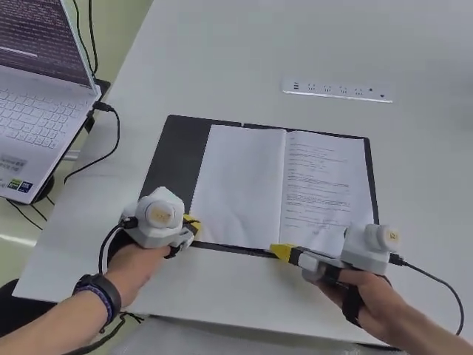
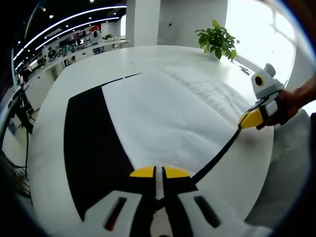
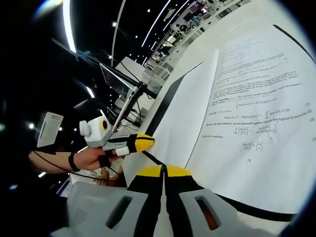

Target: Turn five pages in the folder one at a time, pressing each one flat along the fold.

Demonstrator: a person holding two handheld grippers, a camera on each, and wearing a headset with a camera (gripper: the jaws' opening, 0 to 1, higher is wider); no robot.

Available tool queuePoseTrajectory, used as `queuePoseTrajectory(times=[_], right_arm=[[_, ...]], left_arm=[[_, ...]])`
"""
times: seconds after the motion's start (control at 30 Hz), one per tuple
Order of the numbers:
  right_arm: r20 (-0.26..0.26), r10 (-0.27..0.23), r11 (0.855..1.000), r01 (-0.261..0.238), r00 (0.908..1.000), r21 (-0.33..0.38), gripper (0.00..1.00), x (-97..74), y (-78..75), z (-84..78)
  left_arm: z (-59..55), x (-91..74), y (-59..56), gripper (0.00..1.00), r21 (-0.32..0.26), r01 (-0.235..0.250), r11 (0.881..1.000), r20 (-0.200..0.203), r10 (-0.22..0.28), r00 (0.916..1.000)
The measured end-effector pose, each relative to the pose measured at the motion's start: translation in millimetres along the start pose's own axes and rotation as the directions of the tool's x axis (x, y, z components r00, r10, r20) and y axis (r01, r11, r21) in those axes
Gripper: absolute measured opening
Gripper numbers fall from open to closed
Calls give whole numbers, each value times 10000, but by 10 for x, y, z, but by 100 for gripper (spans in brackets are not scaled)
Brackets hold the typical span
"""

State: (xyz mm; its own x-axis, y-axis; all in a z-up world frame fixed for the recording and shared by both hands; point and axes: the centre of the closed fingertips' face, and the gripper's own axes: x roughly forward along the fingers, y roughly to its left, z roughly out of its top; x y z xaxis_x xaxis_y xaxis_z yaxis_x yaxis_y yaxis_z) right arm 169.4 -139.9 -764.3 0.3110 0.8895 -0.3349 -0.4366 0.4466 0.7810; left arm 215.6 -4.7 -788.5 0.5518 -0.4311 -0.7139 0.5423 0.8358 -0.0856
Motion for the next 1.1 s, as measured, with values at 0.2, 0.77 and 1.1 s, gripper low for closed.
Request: queuePoseTrajectory(times=[0.2,0.77,1.1], right_arm=[[-54,-468,9930,460,9989,-1087,6,-161,-15,70],[719,-2199,9498,2303,9729,-2116,28,-750,-278,327],[1200,-2602,9251,2829,9581,-2532,40,-1008,-263,445]], left_arm=[[98,-72,-139,15,69,264,9996,186,-265,9995],[256,-443,-179,22,-319,-281,9991,817,307,9962],[403,-716,-182,31,-445,-549,9975,1322,604,9894]])
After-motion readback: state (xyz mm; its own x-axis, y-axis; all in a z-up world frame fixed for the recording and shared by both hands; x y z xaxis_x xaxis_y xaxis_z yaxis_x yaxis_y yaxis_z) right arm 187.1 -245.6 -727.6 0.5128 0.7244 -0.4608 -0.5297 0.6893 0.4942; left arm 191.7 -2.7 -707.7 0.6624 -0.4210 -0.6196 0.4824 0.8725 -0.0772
